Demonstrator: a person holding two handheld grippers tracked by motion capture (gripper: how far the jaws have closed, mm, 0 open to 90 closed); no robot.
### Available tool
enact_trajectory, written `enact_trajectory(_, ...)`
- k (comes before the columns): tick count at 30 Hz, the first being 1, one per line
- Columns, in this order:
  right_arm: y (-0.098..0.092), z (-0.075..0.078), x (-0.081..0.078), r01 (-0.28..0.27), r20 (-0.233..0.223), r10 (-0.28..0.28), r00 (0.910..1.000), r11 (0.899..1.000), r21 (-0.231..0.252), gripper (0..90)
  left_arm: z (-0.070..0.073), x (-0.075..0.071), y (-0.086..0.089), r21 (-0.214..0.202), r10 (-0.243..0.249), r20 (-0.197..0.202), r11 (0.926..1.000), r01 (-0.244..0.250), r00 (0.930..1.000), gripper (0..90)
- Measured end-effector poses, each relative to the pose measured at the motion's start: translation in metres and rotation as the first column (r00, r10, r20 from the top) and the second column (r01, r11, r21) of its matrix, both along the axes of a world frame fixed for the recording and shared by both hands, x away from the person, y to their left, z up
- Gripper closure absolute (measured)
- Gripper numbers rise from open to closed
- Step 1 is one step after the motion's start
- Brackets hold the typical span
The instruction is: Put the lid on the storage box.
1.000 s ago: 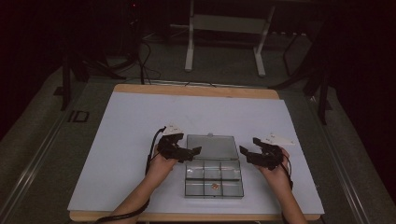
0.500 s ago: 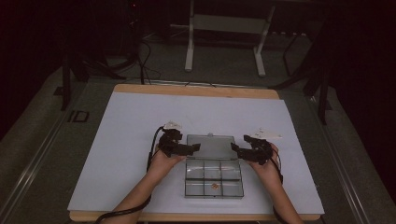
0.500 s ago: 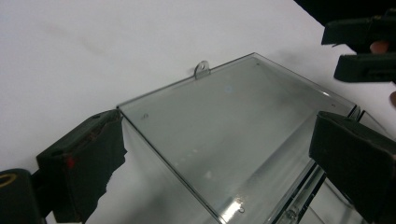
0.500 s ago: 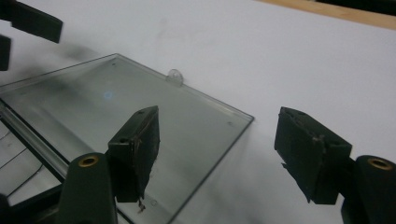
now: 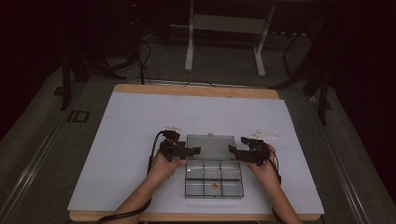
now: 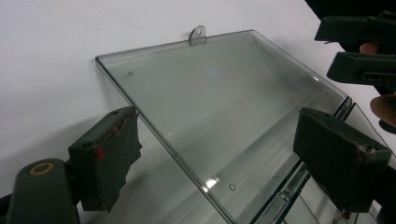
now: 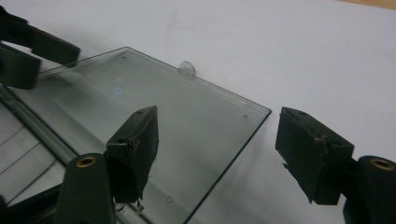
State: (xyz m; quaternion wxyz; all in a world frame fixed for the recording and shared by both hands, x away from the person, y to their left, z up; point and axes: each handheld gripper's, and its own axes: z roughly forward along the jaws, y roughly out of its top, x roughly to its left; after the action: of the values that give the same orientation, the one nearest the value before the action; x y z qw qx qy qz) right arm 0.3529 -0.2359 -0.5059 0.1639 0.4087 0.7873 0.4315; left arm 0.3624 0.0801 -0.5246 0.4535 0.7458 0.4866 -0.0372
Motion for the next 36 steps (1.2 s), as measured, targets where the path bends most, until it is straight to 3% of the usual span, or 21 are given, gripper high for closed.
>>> enact_trajectory(7,0.0,-0.003,-0.001,0.0,-0.029,0.0,0.9996,1.0,0.0,29.1,-0.007,0.001,-0.001,0.003,-0.014,-0.047,0.9999,0.014,0.9988,18.8)
enact_trajectory(9,0.0,-0.005,-0.001,0.004,-0.035,-0.004,0.9994,1.0,-0.004,29.1,-0.01,0.002,-0.001,-0.026,-0.017,-0.073,0.9995,0.015,0.9972,20.8)
enact_trajectory(13,-0.001,-0.006,0.0,0.005,-0.048,-0.005,0.9988,1.0,-0.002,30.5,-0.011,0.003,-0.001,-0.03,-0.026,-0.07,0.9993,0.023,0.9972,27.5)
enact_trajectory(15,-0.001,-0.007,0.0,0.009,-0.051,-0.009,0.9986,1.0,-0.001,30.5,-0.011,0.003,0.0,-0.055,-0.037,-0.071,0.9979,0.033,0.9968,30.6)
enact_trajectory(24,-0.004,-0.003,-0.001,0.017,-0.051,-0.016,0.9986,1.0,0.021,31.1,0.001,-0.006,0.003,-0.026,-0.04,0.055,0.9988,0.042,0.9977,50.3)
enact_trajectory(31,-0.003,0.001,-0.003,0.0,-0.046,0.001,0.999,1.0,0.03,35.6,0.007,-0.013,0.001,0.017,-0.042,0.13,0.999,0.041,0.9906,54.0)
enact_trajectory(36,-0.003,0.005,-0.006,-0.018,-0.039,0.02,0.9991,0.999,0.03,40.4,0.011,-0.017,0.003,0.024,-0.043,0.165,0.9989,0.039,0.9854,58.7)
